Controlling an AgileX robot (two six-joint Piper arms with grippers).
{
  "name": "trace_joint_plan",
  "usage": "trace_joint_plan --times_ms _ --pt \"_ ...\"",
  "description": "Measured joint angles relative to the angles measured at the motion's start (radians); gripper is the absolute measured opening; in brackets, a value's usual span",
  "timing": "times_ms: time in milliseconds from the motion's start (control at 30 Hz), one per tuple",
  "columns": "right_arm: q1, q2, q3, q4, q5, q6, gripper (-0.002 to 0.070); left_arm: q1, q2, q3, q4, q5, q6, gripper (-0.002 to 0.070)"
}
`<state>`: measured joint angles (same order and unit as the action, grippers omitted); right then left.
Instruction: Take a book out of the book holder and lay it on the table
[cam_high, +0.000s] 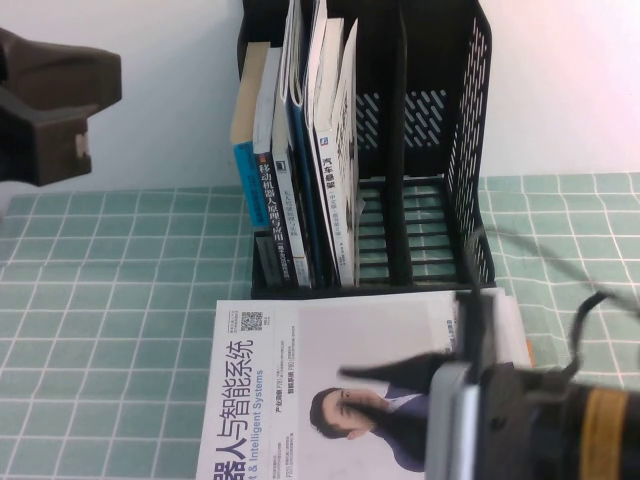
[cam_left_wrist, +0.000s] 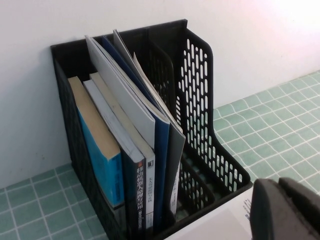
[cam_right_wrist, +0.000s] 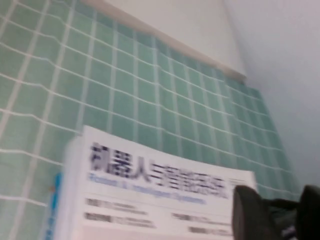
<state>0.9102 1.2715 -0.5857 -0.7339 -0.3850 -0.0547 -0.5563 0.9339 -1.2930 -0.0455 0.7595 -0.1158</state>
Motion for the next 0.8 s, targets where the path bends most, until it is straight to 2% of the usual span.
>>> trace_joint_plan --times_ms 67,167,300,500,633,800 --pt "0.0 -0.07 -0.044 0.006 0.142 -0.051 0.0091 0.0 0.0 0.0 0.002 -0.006 0.002 -0.0002" --pt "0.0 -0.159 -0.122 0.011 0.397 -0.155 0.0027 0.0 0.0 0.0 0.028 -0.016 0.002 -0.0003" --pt "0.0 -0.231 -0.237 -0.014 0.794 -0.198 0.0005 0.0 0.0 0.002 0.055 -0.022 0.002 -0.0003" --pt "-0.002 -0.335 -0.313 -0.073 1.301 -0.1 0.0 0.0 -0.044 0.129 0.083 -0.144 0.006 -0.0002" --pt "-0.002 -0.46 -0.295 0.011 1.456 -0.039 -0.0001 0.0 -0.113 0.293 0.099 -0.29 0.006 -0.0003" --pt "-0.002 -0.702 -0.188 0.265 1.461 -0.031 -0.0001 0.0 -0.218 0.543 0.103 -0.473 0.006 -0.0002"
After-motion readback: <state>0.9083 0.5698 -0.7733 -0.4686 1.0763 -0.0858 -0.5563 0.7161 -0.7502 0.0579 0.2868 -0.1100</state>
